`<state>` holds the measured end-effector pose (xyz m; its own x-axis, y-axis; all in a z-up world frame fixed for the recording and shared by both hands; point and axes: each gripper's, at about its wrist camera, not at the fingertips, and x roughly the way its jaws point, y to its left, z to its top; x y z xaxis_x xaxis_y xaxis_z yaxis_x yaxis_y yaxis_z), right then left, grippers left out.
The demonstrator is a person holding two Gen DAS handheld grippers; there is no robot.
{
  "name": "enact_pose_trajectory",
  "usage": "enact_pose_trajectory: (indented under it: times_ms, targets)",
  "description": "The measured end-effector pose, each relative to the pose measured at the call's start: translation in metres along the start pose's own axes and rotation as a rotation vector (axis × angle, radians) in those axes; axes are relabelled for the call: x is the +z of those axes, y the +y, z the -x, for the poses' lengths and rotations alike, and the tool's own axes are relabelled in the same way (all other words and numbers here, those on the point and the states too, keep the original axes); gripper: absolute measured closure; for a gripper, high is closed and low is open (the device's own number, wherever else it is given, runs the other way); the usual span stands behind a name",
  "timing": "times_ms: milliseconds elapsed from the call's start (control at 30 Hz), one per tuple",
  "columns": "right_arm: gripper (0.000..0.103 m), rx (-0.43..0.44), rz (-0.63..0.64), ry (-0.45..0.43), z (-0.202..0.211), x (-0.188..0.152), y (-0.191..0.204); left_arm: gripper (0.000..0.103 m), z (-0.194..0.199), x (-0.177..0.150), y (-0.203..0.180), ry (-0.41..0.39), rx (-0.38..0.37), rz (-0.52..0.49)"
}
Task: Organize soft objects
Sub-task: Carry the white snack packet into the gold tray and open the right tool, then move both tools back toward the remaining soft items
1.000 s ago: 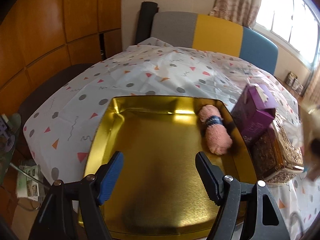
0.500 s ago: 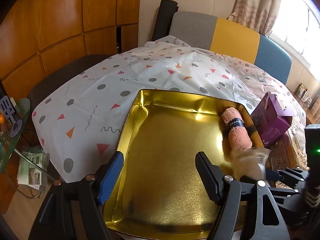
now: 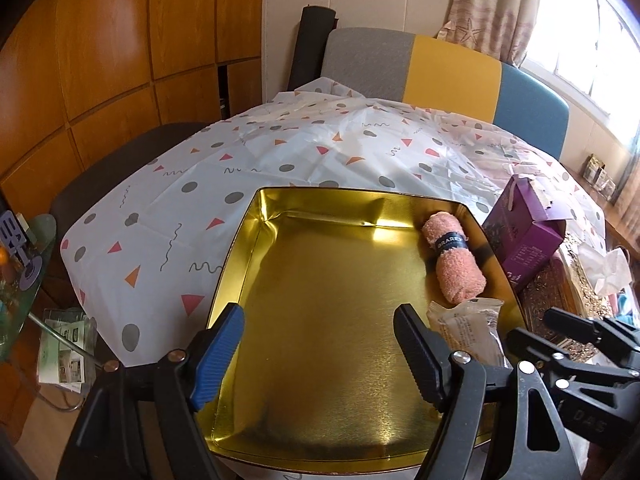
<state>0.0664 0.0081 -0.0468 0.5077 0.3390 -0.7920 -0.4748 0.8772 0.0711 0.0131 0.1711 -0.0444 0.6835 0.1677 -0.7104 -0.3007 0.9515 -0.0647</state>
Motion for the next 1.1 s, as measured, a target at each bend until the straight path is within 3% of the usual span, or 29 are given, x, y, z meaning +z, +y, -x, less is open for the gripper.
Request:
enact_pose_trajectory:
  times_ms: [467,800,1100]
  targets:
    - [0.044,-0.102,-0.045,-0.169,0.071,-0.011,-0.042,0.025,0.018,0.000,-0.026,-0.036,-0.026,-0.084]
    - [0.044,-0.240,-0.159,-0.241,0.119,-0.026,-0.113,0.025,0.028,-0.001,-0.049,-0.057,-0.046,-0.142]
    - [0.044,-0.371,-0.283,-0.245,0.144,-0.053,-0.186,0.025,0.033,-0.004,-0.066,-0.058,-0.064,-0.184]
